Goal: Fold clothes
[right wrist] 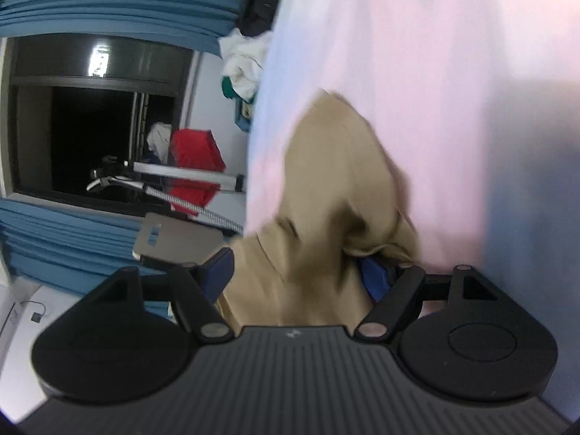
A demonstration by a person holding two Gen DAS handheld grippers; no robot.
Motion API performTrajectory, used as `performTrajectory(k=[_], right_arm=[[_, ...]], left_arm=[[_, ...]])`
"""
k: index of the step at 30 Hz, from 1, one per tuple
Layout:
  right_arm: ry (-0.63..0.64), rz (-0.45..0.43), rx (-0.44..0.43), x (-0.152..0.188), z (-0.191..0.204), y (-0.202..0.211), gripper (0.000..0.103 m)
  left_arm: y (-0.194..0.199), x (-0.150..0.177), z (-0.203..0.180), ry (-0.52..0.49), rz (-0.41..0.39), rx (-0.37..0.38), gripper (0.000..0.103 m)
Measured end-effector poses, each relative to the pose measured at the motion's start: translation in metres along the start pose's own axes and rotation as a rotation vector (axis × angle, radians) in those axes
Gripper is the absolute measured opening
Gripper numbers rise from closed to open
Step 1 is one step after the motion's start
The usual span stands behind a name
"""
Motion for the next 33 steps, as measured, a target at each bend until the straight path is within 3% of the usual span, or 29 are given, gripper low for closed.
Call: performTrajectory(k=[3,5,7,9,15,17,22,26,27,28,29,30,33], right_arm=[[0.021,-0.029,-0.006,-0.006,0.000,-0.012,0.078],[0.042,-0.036,0.013,-0.007,-0.004,-0.017,0.061],[0.067,-0.051,0.049,-0.007,-0.005,-0.015,0.029],[0.107,-0.063,0.068,-0.009,0.002,-0.010,0.013],[0.262,-0.163,0.087,-0.025,0.038,0.028,0.011],[0.311,-0.203,0.131,-0.033,0.042,0.040,0.011],[0.278,-0.146,0.214,-0.048,0.004,0.057,0.014],[0.139,-0.091,0.128,-0.057,-0.023,0.076,0.023],[0.095,-0.081,0.082,-0.058,-0.024,0.078,0.038],[0.051,-0.070,0.036,-0.059,-0.026,0.080,0.062],[0.035,-0.053,0.001,-0.057,-0.023,0.077,0.074],[0.047,-0.034,-0.016,-0.054,-0.019,0.074,0.080],[0.149,-0.104,0.074,-0.048,-0.011,0.079,0.079]], left_arm=[[0.000,0.002,0.000,-0.007,-0.010,0.008,0.070],[0.001,0.004,-0.001,-0.014,-0.014,0.005,0.070],[0.003,0.005,-0.003,-0.033,-0.019,-0.003,0.070],[0.006,0.005,-0.006,-0.050,-0.025,-0.006,0.070],[0.017,0.004,-0.010,-0.042,-0.049,0.014,0.070],[0.019,0.004,-0.011,-0.047,-0.053,0.014,0.070],[0.023,0.007,-0.012,-0.031,-0.058,0.015,0.070],[0.025,0.007,-0.012,-0.007,-0.055,0.030,0.070],[0.026,0.007,-0.012,-0.010,-0.058,0.030,0.070],[0.027,0.007,-0.012,-0.014,-0.061,0.029,0.070],[0.027,0.007,-0.011,-0.017,-0.064,0.026,0.070],[0.027,0.007,-0.011,-0.019,-0.066,0.024,0.070],[0.024,0.007,-0.010,-0.009,-0.059,0.021,0.070]])
Point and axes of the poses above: each gripper's, at about its wrist camera, not at the fingertips, and y roughly against the way its jaws point, z to its left, x to its underside, the point moved 5 cm from there along -y, roughly the way its jaws point, and after that the axes turned 4 degrees about -z, right-handed, at the moved point
